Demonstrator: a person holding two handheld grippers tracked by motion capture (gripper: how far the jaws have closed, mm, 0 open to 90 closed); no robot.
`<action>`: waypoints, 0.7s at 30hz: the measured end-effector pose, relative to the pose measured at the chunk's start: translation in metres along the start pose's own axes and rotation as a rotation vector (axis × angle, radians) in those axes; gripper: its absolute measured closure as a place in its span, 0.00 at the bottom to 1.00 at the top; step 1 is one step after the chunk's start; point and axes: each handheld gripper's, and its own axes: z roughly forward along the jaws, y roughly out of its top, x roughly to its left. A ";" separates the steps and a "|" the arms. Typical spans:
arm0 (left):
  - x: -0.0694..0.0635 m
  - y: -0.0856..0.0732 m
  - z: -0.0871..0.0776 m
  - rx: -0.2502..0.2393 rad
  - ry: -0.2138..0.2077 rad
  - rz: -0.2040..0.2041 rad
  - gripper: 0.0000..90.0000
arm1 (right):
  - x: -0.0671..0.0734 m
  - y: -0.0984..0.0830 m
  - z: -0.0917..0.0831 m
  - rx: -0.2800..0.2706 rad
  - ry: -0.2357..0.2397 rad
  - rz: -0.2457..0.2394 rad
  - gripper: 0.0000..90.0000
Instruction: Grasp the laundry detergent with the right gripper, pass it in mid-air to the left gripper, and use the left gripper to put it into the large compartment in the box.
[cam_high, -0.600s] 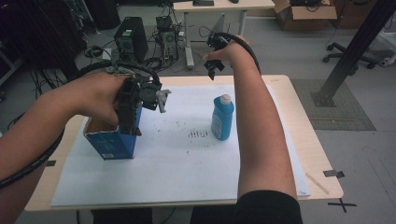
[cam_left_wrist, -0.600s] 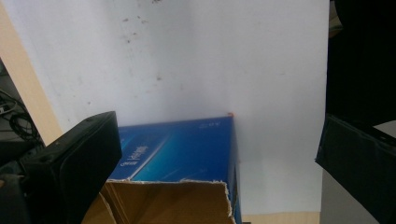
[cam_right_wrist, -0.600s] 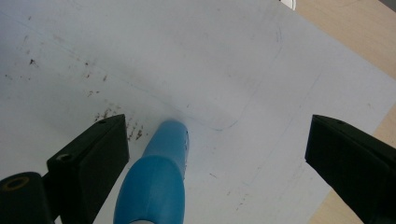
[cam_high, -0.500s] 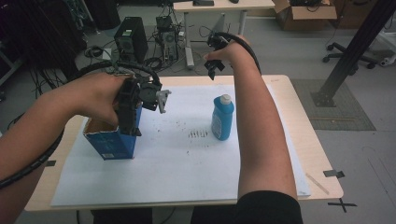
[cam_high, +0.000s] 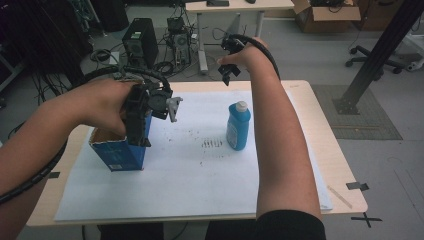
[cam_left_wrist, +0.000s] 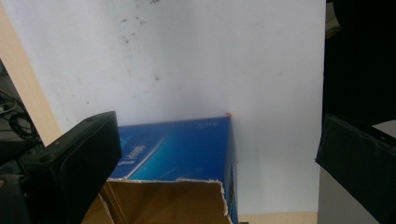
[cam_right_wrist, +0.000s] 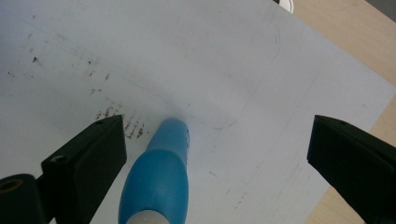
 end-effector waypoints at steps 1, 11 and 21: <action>0.001 0.000 0.000 0.006 -0.001 -0.004 0.00 | 0.000 -0.001 -0.001 -0.004 -0.003 -0.002 0.05; 0.002 0.001 0.003 0.009 -0.005 -0.007 0.00 | 0.003 -0.014 -0.014 -0.013 -0.004 -0.015 0.05; 0.000 0.005 0.002 0.002 -0.005 0.006 0.00 | 0.003 -0.028 -0.024 -0.020 -0.021 -0.022 0.05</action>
